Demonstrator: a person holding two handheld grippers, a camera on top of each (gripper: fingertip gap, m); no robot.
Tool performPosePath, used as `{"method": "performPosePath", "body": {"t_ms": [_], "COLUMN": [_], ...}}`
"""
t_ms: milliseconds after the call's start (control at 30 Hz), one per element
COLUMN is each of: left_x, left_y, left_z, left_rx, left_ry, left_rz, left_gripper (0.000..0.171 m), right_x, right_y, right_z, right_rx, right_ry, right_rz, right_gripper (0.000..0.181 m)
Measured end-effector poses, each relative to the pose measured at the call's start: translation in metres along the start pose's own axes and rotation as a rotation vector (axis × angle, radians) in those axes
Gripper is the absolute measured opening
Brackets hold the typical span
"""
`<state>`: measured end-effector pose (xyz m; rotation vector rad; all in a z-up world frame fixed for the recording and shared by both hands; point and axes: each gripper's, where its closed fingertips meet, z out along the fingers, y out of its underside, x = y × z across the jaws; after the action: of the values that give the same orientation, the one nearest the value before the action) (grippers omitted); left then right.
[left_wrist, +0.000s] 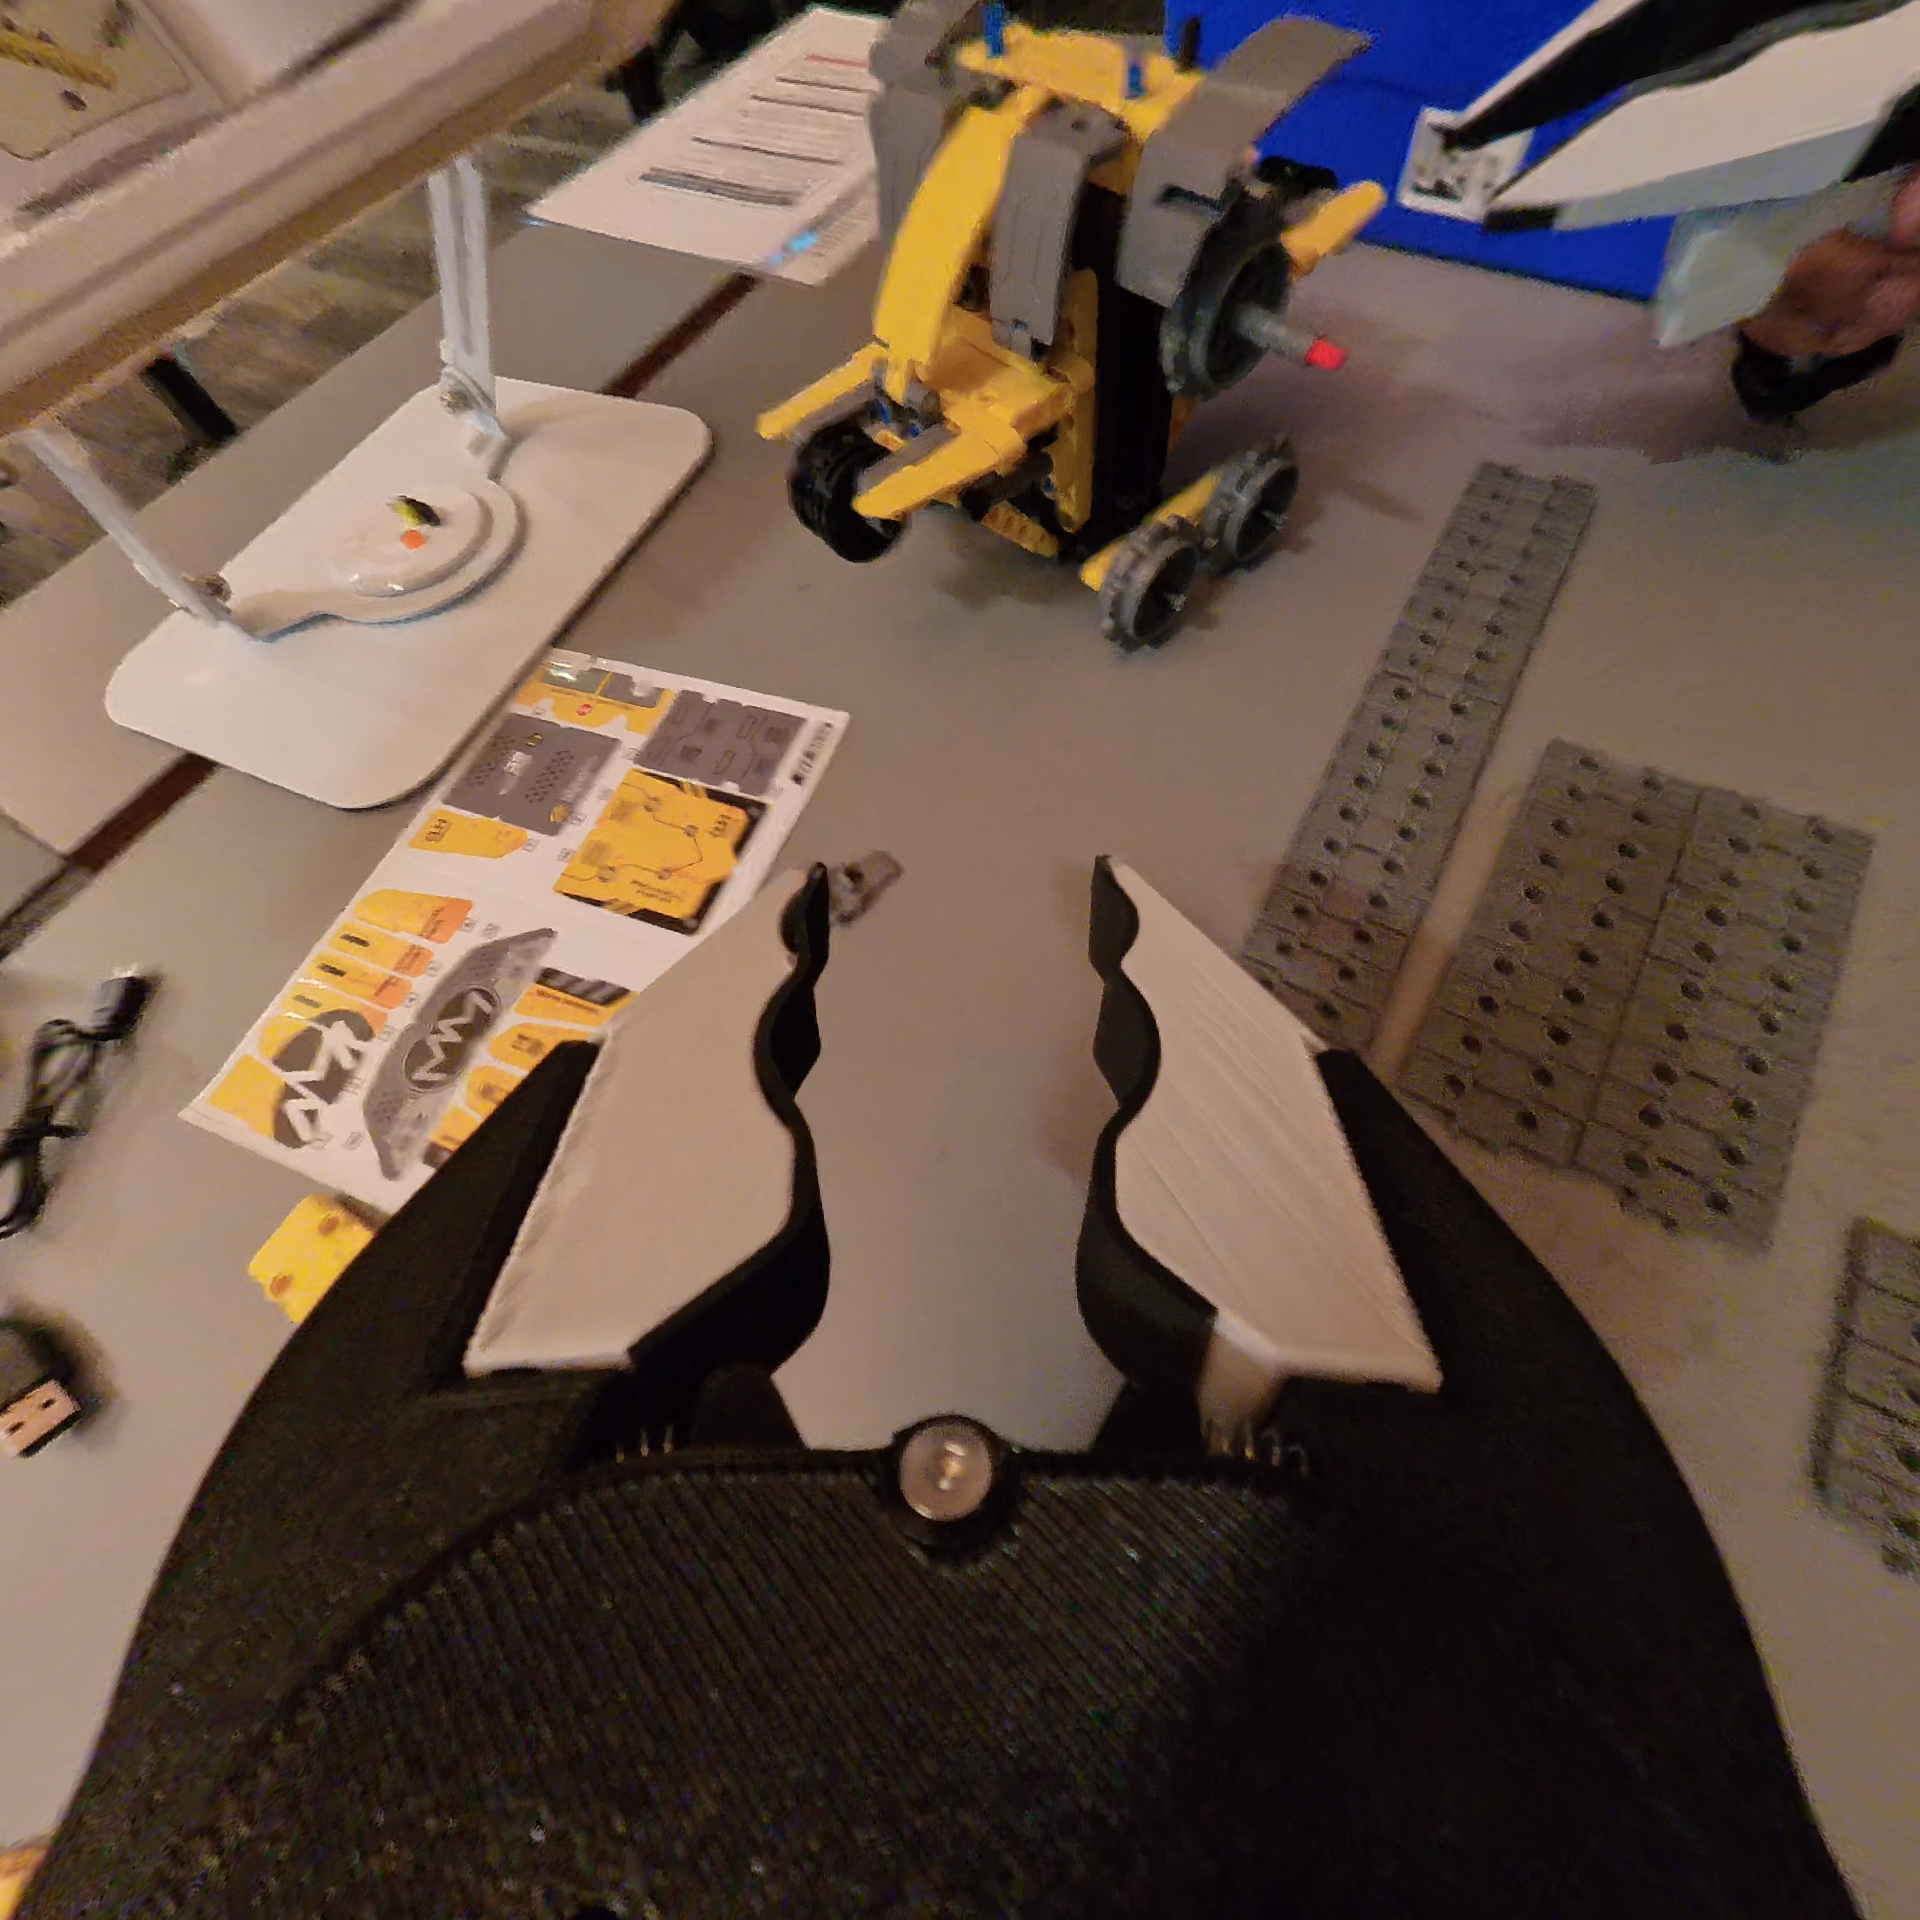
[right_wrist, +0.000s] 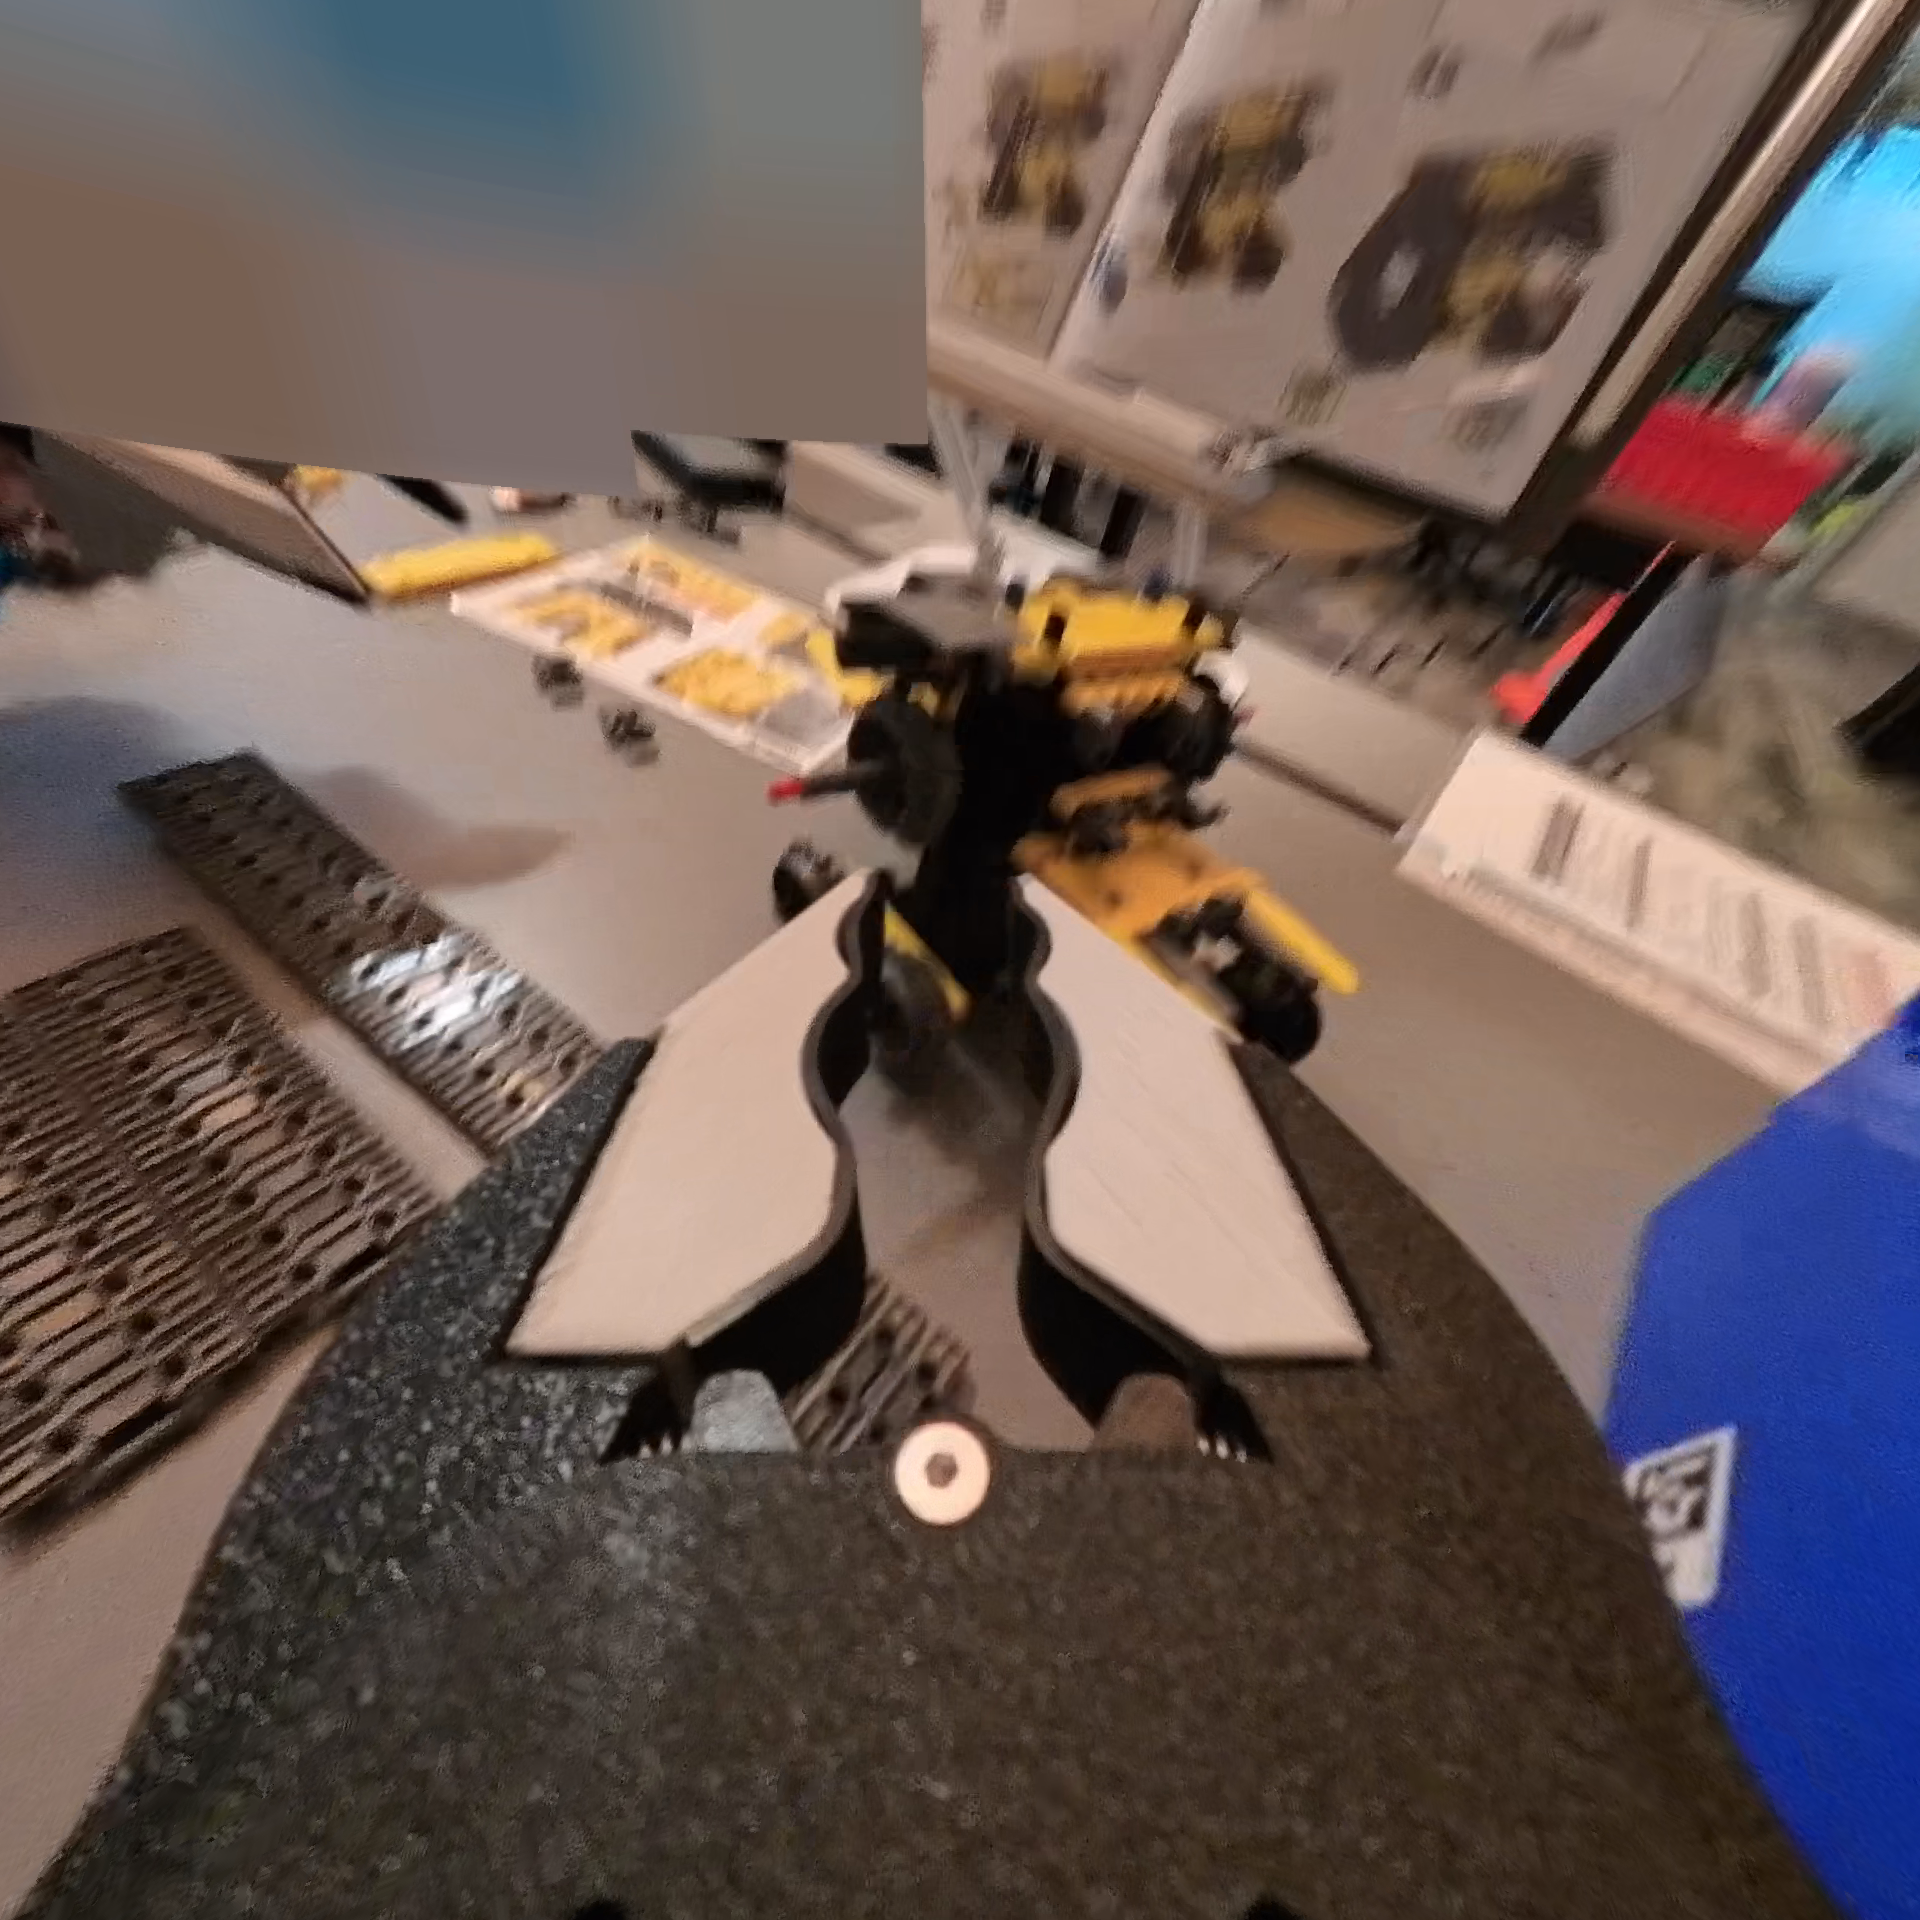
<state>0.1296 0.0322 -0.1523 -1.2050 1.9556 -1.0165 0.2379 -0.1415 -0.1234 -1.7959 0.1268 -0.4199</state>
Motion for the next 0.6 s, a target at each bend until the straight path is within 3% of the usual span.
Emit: {"method": "performPosePath", "body": {"t_ms": [100,233,333,500,600], "left_x": [0.025,0.058,0.057,0.056,0.057], "left_y": [0.017,0.048,0.065,0.072,0.077], "left_z": [-0.014,-0.028,-0.027,-0.018,-0.011], "left_rx": [-0.091,-0.172,-0.200,-0.226,-0.267], "left_ry": [0.120,0.243,0.181,0.163,0.161], "left_rz": [-0.011,-0.023,-0.015,-0.046,-0.031], "left_gripper": [0.049,0.060,0.072,0.077,0.075], "right_x": [-0.015,-0.026,-0.027,-0.032,-0.040], "right_y": [0.027,0.050,0.064,0.099,0.103], "right_z": [-0.006,-0.025,-0.035,-0.039,-0.036], "right_rx": [-0.197,-0.321,-0.380,-0.565,-0.566], "right_ry": [-0.058,-0.081,-0.104,-0.149,-0.198], "right_rz": [0.030,-0.005,-0.006,-0.010,-0.003], "right_gripper": [0.034,0.043,0.055,0.076,0.075]}}
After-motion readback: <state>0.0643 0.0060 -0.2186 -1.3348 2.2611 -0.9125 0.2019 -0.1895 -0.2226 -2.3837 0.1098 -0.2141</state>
